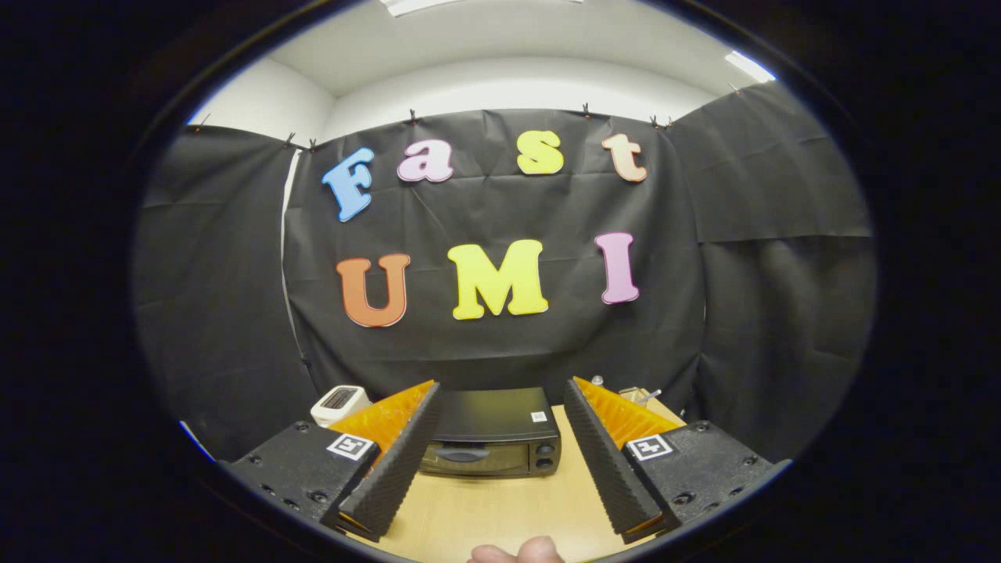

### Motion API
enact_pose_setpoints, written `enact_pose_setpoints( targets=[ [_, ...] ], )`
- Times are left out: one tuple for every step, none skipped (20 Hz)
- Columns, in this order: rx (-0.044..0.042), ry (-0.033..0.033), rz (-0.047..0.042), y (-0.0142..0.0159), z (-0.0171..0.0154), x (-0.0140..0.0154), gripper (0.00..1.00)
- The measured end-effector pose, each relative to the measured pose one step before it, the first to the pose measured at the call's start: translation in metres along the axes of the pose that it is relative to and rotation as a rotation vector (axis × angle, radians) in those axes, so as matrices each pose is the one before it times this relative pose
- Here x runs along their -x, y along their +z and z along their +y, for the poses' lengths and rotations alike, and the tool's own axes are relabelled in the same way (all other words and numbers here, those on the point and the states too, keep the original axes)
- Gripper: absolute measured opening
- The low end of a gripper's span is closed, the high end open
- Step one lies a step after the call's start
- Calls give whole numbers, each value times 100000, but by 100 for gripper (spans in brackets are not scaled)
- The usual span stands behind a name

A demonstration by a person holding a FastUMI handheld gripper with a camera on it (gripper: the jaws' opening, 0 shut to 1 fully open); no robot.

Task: Open the toaster oven, put the food inside, and close the toaster oven door.

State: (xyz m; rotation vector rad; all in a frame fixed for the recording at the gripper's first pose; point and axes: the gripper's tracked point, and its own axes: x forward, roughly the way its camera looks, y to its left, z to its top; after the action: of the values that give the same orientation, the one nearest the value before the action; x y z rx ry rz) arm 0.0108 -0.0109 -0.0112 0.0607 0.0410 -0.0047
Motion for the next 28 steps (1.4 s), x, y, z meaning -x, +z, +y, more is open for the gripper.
enact_pose_setpoints(
  targets=[
    [-60, 45, 196, -119, -86, -115, 100],
    [-116, 193, 329, -110, 13, -128, 100],
    [-127, 211, 311, -173, 62, -102, 100],
    [-221, -189, 462, -78, -64, -130, 100],
    [-372, 16, 493, -238, 27, -209, 100],
    [-537, 191, 975, -270, 84, -280, 100],
    [-395, 297, 743, -555, 93, -348, 100],
    [50, 245, 882, -501, 109, -436, 100],
    [689, 640, 1503, -629, 274, -584, 100],
    [780, 1247, 1386, -569, 392, -618, 100],
    [291, 884, 1018, -570, 353, -534, 100],
    [227, 1186, 1272, -505, 460, -745, 100],
    [675, 809, 1853, -797, 409, -792, 100],
    [675, 581, 1511, -473, 422, -875, 100],
    [464, 966, 381, -343, 523, -1171, 100],
    [318, 515, 914, -335, 398, -1040, 100],
    [81, 438, 770, -618, 321, -1381, 100],
    [-116, 214, 644, -711, 251, -1457, 100],
    [-393, -361, 1772, -1002, 208, -1699, 100],
    [750, 143, 429, -939, 224, -1839, 100],
    [2496, -55, 1457, -1089, 322, -1927, 100],
    [2911, -614, 1605, -1197, 99, -1829, 100],
    [1008, -331, 2584, -1479, -11, -1760, 100],
    [-1525, 893, 2714, -1251, 269, -1435, 100],
    [-1505, 479, 2448, -1204, 494, -1388, 100],
    [-835, 118, 1808, -992, 249, -1198, 100],
    [90, -81, 1837, -868, 318, -1165, 100],
    [-81, -32, 1290, -680, 137, -948, 100]
  ],
)
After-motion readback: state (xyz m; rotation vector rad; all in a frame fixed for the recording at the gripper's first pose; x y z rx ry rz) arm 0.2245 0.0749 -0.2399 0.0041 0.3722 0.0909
